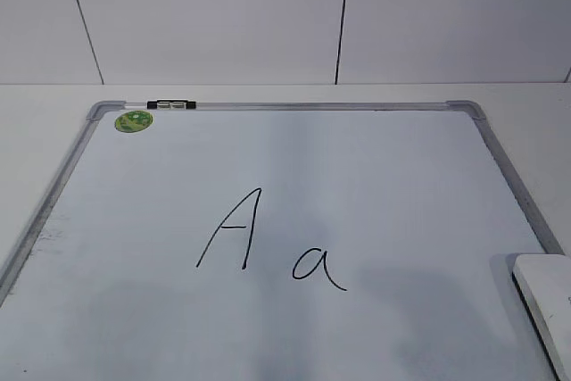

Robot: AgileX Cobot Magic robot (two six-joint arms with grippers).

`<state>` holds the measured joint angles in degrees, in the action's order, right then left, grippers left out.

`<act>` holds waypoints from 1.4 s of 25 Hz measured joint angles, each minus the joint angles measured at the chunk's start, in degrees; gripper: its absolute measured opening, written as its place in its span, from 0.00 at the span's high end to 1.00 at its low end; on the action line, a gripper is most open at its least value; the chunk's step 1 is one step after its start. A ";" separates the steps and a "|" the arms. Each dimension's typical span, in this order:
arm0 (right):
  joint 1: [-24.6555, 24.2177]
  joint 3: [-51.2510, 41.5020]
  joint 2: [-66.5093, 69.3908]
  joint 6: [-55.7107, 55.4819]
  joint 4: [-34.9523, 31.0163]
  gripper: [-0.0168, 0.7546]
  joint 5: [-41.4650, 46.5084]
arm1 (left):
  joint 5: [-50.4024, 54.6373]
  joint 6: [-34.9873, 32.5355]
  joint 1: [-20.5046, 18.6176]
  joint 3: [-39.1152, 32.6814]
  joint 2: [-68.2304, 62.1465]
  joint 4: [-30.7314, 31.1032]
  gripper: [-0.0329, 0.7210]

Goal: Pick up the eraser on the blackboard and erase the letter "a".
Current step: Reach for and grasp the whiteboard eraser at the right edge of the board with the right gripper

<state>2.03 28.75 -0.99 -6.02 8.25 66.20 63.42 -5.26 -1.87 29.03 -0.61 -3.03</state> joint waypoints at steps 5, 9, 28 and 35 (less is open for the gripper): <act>0.00 0.00 0.00 0.00 0.00 0.21 0.00 | 0.00 0.00 0.00 0.00 0.00 0.00 0.65; 0.00 0.00 0.00 0.00 0.00 0.21 0.00 | 0.00 0.00 0.00 0.00 0.00 0.00 0.65; 0.00 2.71 12.93 2.25 -1.36 0.24 -3.24 | 0.00 0.00 0.00 0.00 0.00 0.00 0.64; 0.60 6.40 26.27 3.27 -5.21 0.24 -3.78 | 0.00 0.00 0.00 0.00 0.00 0.00 0.64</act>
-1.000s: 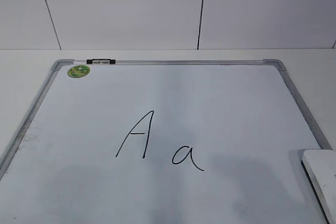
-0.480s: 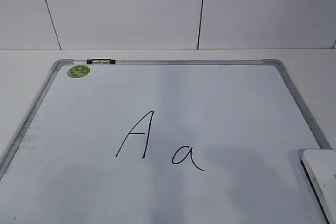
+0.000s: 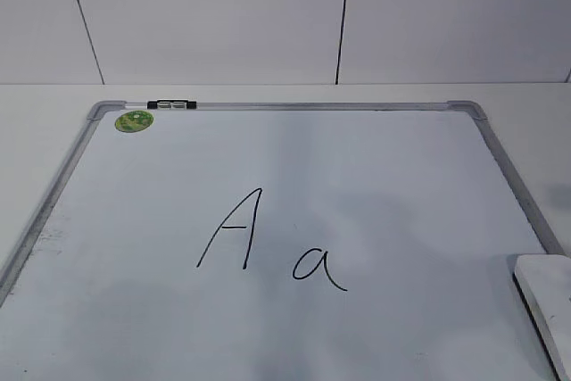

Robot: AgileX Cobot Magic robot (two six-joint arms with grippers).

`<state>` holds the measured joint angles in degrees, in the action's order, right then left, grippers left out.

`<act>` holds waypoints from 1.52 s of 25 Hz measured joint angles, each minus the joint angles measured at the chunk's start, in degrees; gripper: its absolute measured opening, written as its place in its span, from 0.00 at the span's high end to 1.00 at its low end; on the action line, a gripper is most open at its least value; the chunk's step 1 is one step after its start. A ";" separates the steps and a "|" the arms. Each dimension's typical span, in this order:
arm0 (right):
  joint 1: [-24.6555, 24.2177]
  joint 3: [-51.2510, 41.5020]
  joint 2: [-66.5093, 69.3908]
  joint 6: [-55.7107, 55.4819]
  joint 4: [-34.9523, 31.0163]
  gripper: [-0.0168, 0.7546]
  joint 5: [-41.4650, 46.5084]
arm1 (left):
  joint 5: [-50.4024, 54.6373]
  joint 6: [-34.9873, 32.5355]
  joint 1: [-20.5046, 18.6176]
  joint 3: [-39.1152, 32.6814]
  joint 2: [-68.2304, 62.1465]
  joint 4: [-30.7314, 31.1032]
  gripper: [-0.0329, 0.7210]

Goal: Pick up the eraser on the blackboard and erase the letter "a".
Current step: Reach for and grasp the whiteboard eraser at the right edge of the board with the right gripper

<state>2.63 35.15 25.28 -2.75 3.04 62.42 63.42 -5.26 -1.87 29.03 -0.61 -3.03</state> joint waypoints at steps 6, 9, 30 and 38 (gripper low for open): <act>0.10 0.59 7.75 0.13 -4.07 0.24 0.12 | 0.00 0.00 0.00 0.00 0.00 0.00 0.64; 0.10 0.68 10.69 0.13 -5.47 0.24 0.32 | 0.00 0.00 0.00 0.00 0.00 0.00 0.64; 0.10 0.72 23.76 0.34 -9.26 0.11 1.20 | 0.00 0.00 0.00 0.00 0.00 0.00 0.65; 0.10 0.85 27.86 0.68 -9.75 0.10 -1.29 | 0.00 0.00 0.00 0.00 0.00 0.00 0.65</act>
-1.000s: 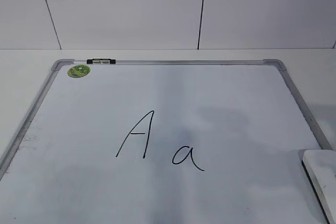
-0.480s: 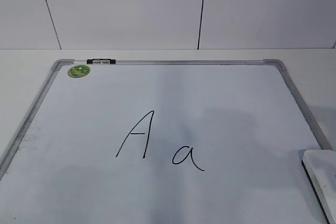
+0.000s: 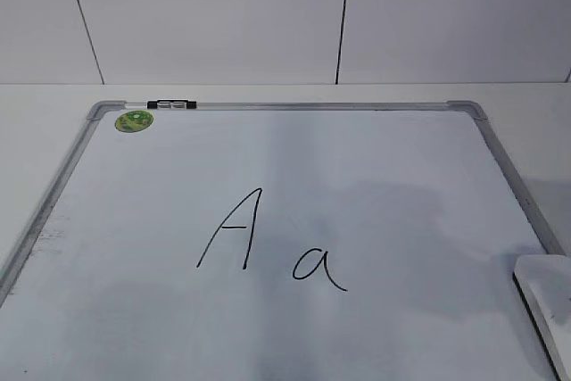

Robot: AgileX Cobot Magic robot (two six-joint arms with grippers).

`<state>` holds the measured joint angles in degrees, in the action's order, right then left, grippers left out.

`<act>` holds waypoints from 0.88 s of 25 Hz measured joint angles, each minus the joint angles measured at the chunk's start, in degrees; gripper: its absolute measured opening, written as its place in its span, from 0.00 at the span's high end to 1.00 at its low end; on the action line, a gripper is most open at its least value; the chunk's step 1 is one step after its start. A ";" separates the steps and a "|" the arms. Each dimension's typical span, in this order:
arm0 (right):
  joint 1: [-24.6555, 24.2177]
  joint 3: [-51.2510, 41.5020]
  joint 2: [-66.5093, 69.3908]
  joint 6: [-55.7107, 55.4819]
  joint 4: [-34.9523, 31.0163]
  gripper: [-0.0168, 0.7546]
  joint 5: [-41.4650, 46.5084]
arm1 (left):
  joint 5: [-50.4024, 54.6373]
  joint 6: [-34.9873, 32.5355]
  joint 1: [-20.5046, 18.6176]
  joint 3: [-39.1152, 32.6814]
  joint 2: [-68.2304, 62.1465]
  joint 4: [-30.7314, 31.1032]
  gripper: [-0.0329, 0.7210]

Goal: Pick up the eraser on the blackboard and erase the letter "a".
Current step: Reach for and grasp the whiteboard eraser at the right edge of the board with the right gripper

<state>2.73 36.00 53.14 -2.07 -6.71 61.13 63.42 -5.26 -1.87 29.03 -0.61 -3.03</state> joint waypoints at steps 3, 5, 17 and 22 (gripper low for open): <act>0.00 0.09 2.80 0.22 -0.09 0.10 -0.85 | 0.00 0.00 0.00 0.00 0.00 0.00 0.65; 0.00 0.09 4.66 0.37 -0.09 0.10 -1.63 | 0.00 0.00 0.00 0.00 0.00 0.00 0.65; 0.00 0.09 11.74 0.64 -0.09 0.10 -5.71 | 0.00 0.00 0.00 0.00 0.00 0.00 0.65; 1.45 1.22 14.09 0.68 0.54 0.10 -6.39 | 0.00 0.00 0.00 0.00 0.00 0.00 0.65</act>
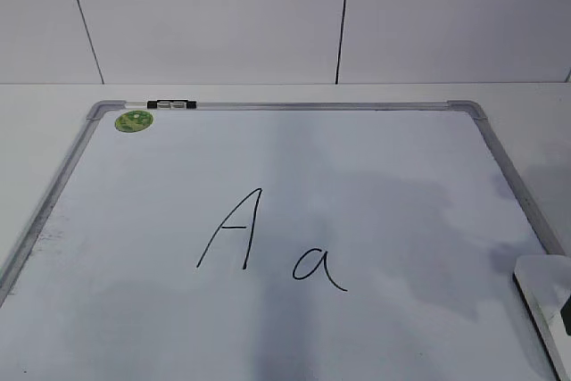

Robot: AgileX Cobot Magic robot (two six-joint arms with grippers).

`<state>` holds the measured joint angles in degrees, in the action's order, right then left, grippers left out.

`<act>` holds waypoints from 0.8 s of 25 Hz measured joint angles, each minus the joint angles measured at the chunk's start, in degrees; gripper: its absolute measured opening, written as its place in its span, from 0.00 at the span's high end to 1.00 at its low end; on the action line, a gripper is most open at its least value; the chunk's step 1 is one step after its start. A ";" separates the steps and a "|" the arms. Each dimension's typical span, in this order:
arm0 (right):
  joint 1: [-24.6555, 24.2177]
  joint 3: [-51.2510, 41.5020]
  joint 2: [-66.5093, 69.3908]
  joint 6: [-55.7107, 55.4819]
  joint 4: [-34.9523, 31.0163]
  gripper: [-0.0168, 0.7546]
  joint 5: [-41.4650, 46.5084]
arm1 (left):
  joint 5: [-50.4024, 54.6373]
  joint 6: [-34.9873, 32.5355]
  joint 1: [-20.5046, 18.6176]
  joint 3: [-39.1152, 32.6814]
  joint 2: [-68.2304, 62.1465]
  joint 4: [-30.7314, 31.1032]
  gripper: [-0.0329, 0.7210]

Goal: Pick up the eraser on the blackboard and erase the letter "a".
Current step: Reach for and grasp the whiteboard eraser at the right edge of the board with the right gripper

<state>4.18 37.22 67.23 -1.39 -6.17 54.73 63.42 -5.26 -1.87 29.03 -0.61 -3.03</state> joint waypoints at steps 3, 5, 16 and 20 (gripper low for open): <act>1.35 1.43 2.29 -0.50 0.96 0.10 -0.31 | 0.00 0.00 0.00 0.00 0.00 0.00 0.65; 2.68 2.58 3.98 -1.57 2.08 0.10 -0.44 | 0.00 0.00 0.00 0.00 0.00 0.00 0.65; 7.07 5.66 12.08 -10.49 6.83 0.10 -1.01 | 0.00 0.00 0.00 0.00 0.00 0.00 0.65; 7.07 5.66 12.57 -12.96 8.58 0.10 -1.01 | 0.00 0.00 0.00 0.00 0.00 0.00 0.65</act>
<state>11.24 42.88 79.80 -14.35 2.40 53.72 63.42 -5.26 -1.87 29.03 -0.61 -3.03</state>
